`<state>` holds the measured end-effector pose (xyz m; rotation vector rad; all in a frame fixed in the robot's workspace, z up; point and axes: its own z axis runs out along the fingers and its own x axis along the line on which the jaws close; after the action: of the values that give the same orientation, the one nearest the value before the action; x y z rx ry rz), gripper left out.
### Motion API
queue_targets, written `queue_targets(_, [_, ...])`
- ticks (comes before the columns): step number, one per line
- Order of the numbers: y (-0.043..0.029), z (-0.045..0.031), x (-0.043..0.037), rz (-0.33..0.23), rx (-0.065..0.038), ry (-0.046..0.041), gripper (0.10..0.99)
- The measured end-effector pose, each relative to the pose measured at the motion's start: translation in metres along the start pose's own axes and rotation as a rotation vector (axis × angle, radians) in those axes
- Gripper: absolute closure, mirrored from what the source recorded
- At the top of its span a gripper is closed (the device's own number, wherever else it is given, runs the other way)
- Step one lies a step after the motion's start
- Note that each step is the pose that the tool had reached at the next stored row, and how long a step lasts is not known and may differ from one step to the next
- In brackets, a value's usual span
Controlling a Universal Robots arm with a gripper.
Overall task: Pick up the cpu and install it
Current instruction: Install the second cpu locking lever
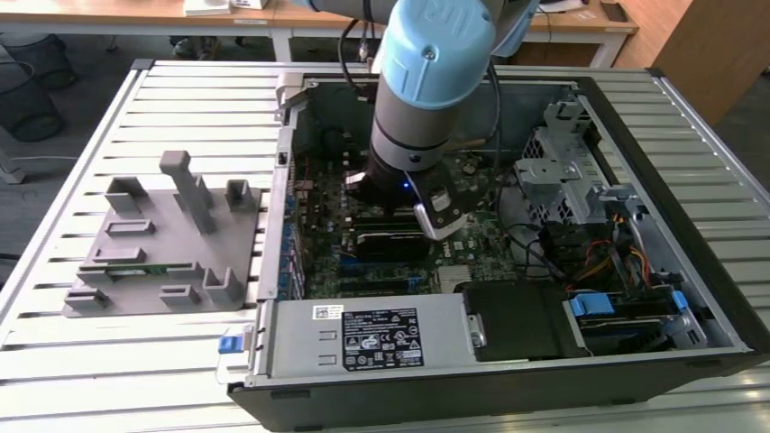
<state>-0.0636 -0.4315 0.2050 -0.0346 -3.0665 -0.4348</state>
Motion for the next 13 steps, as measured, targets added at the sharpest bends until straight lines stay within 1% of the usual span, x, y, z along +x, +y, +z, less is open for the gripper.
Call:
queue_targets(4, [-0.0014,0.0046,0.0011,0.0,-0.003,0.0003,0.973])
queue_targets(6, [-0.0021,0.0064,0.0012,0.0,-0.007,0.0005,0.973])
queue_targets(11, [-0.0029,0.0097,0.0013,-0.001,-0.025,0.0008,0.973])
queue_targets(13, [-0.0031,0.0102,0.0017,-0.001,-0.03,0.001,0.973])
